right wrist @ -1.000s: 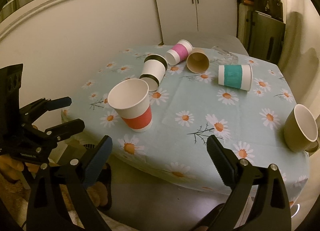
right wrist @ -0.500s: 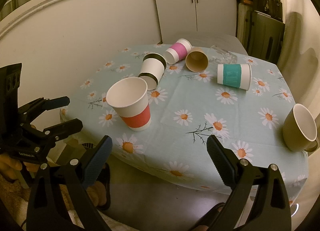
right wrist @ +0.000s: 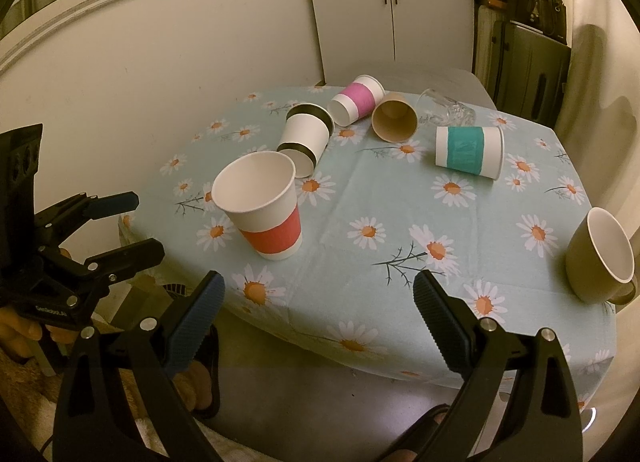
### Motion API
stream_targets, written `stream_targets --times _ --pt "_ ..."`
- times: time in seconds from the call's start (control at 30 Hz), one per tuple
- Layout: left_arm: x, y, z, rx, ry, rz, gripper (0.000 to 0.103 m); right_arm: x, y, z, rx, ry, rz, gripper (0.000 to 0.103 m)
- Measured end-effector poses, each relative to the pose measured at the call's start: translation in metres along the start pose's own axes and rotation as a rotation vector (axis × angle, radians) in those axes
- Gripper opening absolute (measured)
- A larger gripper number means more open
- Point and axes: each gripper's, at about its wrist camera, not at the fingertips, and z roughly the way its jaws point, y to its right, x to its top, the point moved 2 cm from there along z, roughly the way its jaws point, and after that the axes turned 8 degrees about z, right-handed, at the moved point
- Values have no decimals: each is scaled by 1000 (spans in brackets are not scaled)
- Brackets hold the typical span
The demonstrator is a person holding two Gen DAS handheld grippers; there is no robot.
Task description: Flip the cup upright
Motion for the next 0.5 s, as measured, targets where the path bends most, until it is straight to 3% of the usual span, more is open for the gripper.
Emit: stream_targets --times 0.5 --pt "0 0 0 -1 -4 1 96 -1 1 1 -1 -1 1 94"
